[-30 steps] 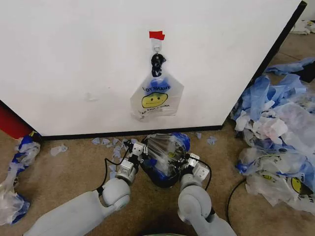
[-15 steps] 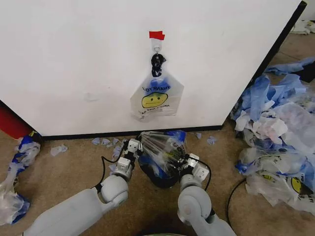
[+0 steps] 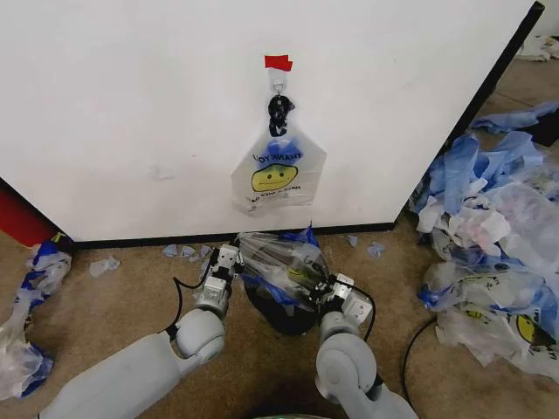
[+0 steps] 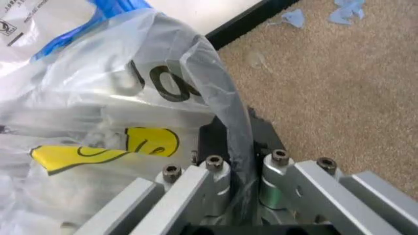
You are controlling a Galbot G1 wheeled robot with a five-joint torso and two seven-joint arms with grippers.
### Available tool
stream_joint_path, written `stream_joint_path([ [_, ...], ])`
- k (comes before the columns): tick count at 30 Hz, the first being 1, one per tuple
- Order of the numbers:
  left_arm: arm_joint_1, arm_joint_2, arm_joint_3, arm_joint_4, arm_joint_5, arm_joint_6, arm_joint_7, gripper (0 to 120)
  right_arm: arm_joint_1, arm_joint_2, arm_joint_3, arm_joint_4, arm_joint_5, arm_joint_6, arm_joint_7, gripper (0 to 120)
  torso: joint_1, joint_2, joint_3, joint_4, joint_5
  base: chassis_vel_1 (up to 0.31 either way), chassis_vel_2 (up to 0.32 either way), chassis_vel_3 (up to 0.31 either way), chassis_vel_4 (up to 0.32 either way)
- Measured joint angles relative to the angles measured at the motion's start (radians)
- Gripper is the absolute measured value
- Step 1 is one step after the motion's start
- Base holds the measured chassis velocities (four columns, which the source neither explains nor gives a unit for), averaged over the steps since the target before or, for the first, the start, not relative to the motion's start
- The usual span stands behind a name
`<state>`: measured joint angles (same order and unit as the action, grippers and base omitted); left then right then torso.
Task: Pick up the garbage bag from the wall and place it over the trash bin.
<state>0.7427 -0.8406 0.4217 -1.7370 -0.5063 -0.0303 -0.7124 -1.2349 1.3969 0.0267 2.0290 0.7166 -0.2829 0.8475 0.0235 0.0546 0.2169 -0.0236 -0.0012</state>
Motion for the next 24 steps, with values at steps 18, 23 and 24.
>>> stream_joint_path([
  [18, 0.019, -0.003, 0.023, 0.012, -0.025, 0.015, 0.031, 0, 0.012, 0.003, 0.002, 0.009, 0.0, 0.003, -0.006, 0, 0.0, 0.0, 0.0, 0.0, 0.0001, 0.0, 0.0, 0.0, 0.0],
  [23, 0.019, -0.009, 0.032, 0.012, -0.028, -0.01, 0.057, 0, 0.013, 0.0, 0.004, 0.011, 0.0, 0.004, -0.006, 0, 0.0, 0.0, 0.0, -0.0001, 0.0001, 0.0, 0.0, 0.0, 0.0],
  [24, 0.019, -0.011, 0.035, 0.012, -0.029, -0.016, 0.063, 0, 0.013, 0.0, 0.004, 0.013, 0.0, 0.004, -0.007, 0, 0.0, 0.0, 0.0, 0.0, 0.0001, 0.0, 0.0, 0.0, 0.0],
])
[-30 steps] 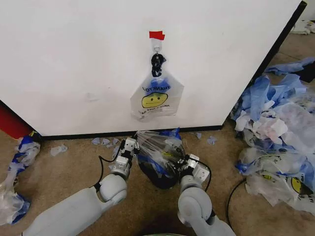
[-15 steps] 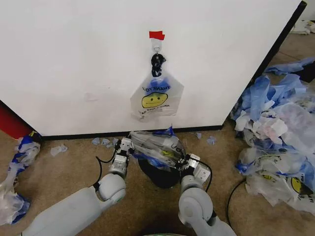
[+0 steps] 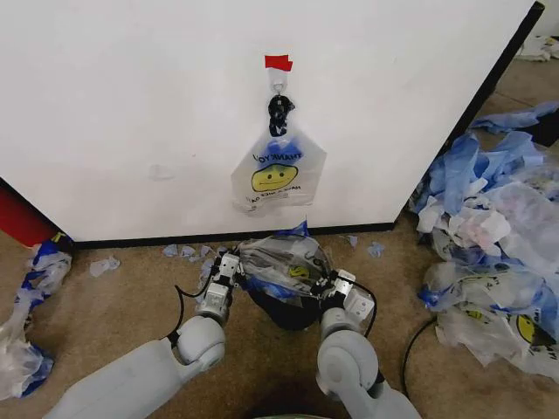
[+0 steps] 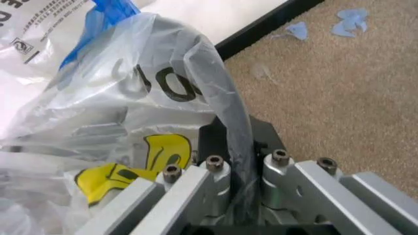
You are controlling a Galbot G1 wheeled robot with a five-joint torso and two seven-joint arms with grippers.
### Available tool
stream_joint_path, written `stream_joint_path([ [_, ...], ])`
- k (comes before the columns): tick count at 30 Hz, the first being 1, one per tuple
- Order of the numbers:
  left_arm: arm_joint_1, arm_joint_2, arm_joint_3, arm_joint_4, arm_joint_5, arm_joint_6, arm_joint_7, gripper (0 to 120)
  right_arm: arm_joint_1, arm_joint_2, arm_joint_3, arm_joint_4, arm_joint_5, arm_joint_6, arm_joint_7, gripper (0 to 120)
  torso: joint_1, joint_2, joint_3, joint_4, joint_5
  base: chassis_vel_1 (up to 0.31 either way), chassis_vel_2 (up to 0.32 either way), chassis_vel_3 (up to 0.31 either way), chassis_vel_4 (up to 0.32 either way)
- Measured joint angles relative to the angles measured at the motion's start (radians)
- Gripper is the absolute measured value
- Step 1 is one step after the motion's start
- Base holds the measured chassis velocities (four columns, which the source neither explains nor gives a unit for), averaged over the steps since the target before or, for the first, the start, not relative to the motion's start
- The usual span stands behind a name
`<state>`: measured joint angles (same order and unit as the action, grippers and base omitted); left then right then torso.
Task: Pick up the garbage bag from the wall and place it over the trash bin.
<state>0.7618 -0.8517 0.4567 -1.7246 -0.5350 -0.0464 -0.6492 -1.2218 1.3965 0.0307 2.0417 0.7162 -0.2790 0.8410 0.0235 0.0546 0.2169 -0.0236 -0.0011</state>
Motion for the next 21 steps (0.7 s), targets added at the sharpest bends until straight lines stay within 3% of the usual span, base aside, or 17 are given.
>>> stream_joint_path([
  [9, -0.001, -0.002, 0.014, -0.003, 0.001, -0.02, 0.021, 2, 0.006, -0.008, 0.0, 0.004, -0.001, 0.0, -0.004, 0, 0.0, 0.0, 0.0, 0.0, -0.0001, 0.0, 0.0, 0.0, 0.0],
  [21, -0.02, 0.03, 0.008, 0.005, 0.046, -0.035, 0.039, 43, 0.009, -0.008, -0.003, 0.0, -0.004, 0.001, -0.01, 0, 0.0, 0.0, 0.0, 0.0, -0.0001, 0.0, 0.0, 0.0, 0.0],
])
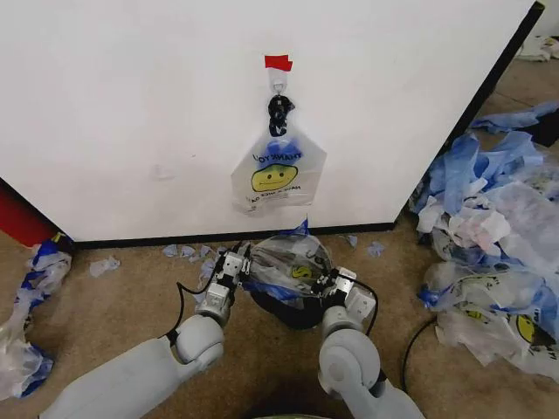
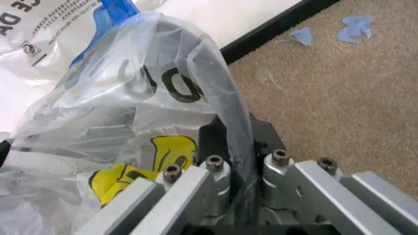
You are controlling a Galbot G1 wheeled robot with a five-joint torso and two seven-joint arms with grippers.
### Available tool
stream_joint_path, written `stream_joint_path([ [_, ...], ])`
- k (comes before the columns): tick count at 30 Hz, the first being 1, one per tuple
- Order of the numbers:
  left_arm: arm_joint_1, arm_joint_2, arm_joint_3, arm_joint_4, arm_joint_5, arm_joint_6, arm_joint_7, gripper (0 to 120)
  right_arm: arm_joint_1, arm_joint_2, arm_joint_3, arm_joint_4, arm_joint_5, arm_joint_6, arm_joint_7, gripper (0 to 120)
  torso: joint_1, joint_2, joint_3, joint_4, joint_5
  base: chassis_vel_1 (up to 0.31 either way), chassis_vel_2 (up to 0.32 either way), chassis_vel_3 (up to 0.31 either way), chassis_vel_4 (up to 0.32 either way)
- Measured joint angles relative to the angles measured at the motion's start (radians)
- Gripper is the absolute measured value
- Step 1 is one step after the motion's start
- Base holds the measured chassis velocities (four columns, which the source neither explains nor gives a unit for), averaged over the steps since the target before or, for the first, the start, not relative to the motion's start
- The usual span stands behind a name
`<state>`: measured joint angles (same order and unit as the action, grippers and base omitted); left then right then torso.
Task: Pick up the garbage bag from the wall and place it over the trash bin.
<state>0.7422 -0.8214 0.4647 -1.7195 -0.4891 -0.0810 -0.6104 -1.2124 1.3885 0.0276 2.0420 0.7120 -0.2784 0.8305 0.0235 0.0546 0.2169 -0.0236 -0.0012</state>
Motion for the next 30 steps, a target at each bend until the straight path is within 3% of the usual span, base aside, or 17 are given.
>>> stream_joint_path([
  [8, -0.006, 0.018, -0.008, -0.018, 0.011, -0.005, 0.003, 72, 0.004, -0.006, -0.002, -0.003, -0.003, 0.002, -0.012, 0, 0.0, 0.0, 0.0, -0.0001, 0.0, 0.0, 0.0, 0.0, 0.0],
  [16, -0.011, 0.057, -0.042, -0.121, 0.034, -0.008, 0.011, 99, -0.006, -0.04, -0.01, -0.001, -0.035, 0.004, -0.065, 0, 0.0, 0.0, 0.0, -0.0001, 0.0001, 0.0, 0.0, 0.0, 0.0],
  [22, 0.007, 0.078, -0.047, -0.174, 0.047, -0.009, 0.018, 100, -0.024, -0.071, -0.01, 0.013, -0.041, 0.003, -0.077, 0, 0.0, 0.0, 0.0, 0.0001, 0.0001, 0.0, 0.0, 0.0, 0.0],
  [30, 0.0, 0.102, -0.067, -0.223, 0.021, -0.021, 0.049, 100, -0.065, -0.228, -0.011, 0.04, -0.104, 0.024, -0.207, 0, 0.0, 0.0, 0.0, 0.0, 0.0001, 0.0, 0.0, 0.0, 0.0],
])
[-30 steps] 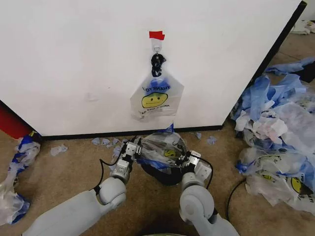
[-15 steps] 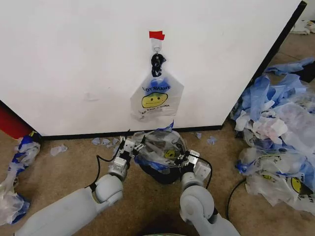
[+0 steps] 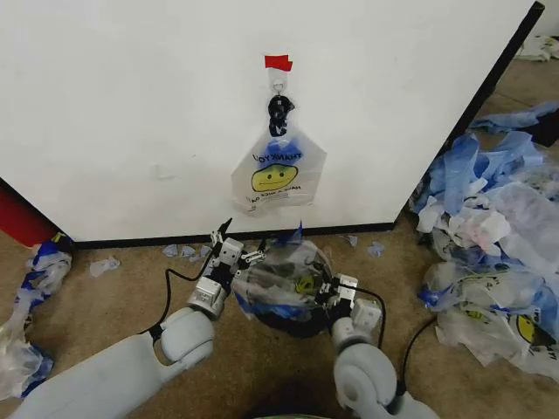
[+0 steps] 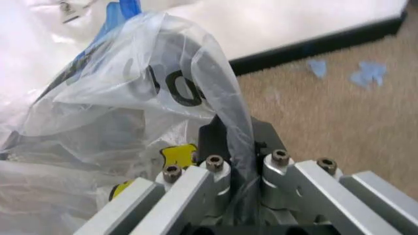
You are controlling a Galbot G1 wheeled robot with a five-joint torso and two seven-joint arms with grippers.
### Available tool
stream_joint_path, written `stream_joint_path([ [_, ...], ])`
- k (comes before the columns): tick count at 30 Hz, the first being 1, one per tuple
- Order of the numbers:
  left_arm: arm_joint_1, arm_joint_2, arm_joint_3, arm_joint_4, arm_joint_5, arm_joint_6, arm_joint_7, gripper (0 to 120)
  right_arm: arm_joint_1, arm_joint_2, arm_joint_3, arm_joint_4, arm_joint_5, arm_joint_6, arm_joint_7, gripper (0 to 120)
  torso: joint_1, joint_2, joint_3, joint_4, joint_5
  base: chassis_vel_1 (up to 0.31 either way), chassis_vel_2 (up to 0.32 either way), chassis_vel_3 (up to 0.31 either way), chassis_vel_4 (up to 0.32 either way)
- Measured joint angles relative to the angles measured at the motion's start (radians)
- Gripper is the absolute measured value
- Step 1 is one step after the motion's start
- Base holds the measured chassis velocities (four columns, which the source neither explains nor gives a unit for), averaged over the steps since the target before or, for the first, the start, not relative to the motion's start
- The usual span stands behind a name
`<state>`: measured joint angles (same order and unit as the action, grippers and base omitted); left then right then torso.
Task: Pick up the garbage bag from the wall and place it over the trash bin.
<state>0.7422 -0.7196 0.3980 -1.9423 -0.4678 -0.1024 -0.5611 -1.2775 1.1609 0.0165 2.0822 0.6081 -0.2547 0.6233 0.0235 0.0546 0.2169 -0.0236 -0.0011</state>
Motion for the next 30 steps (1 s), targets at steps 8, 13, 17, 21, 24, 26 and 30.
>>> stream_joint_path([
  [8, -0.016, 0.014, -0.004, -0.049, -0.085, -0.002, 0.066, 100, 0.006, -0.036, 0.027, -0.005, -0.05, 0.054, -0.127, 0, 0.0, 0.0, 0.0, 0.0, -0.0001, 0.0, 0.0, 0.0, 0.0],
  [13, -0.019, 0.025, -0.004, -0.057, -0.146, -0.008, 0.119, 100, 0.004, -0.03, 0.025, -0.02, -0.095, 0.092, -0.195, 0, 0.0, 0.0, 0.0, 0.0, 0.0, 0.0, 0.0, 0.0, 0.0],
  [17, -0.015, 0.033, -0.012, -0.044, -0.149, -0.017, 0.135, 100, 0.001, -0.031, 0.02, -0.034, -0.133, 0.121, -0.232, 0, 0.0, 0.0, 0.0, -0.0001, -0.0001, 0.0, 0.0, 0.0, 0.0],
  [21, -0.008, 0.039, -0.016, -0.035, -0.15, -0.02, 0.139, 100, 0.003, -0.036, 0.017, -0.052, -0.203, 0.172, -0.29, 0, 0.0, 0.0, 0.0, 0.0001, -0.0002, 0.0, 0.0, 0.0, 0.0],
  [24, -0.007, 0.04, -0.016, -0.034, -0.15, -0.021, 0.141, 100, 0.006, -0.038, 0.019, -0.069, -0.247, 0.208, -0.325, 0, 0.0, 0.0, 0.0, 0.0, -0.0002, 0.0, 0.0, 0.0, 0.0],
  [26, -0.007, 0.04, -0.016, -0.035, -0.151, -0.021, 0.143, 100, 0.009, -0.04, 0.02, -0.076, -0.267, 0.226, -0.34, 0, 0.0, 0.0, 0.0, 0.0, -0.0002, 0.0, 0.0, 0.0, 0.0],
  [30, -0.008, 0.044, -0.016, -0.034, -0.151, -0.025, 0.155, 100, 0.012, -0.037, 0.019, -0.079, -0.272, 0.232, -0.343, 0, 0.0, 0.0, 0.0, 0.0001, 0.0001, 0.0, 0.0, 0.0, 0.0],
])
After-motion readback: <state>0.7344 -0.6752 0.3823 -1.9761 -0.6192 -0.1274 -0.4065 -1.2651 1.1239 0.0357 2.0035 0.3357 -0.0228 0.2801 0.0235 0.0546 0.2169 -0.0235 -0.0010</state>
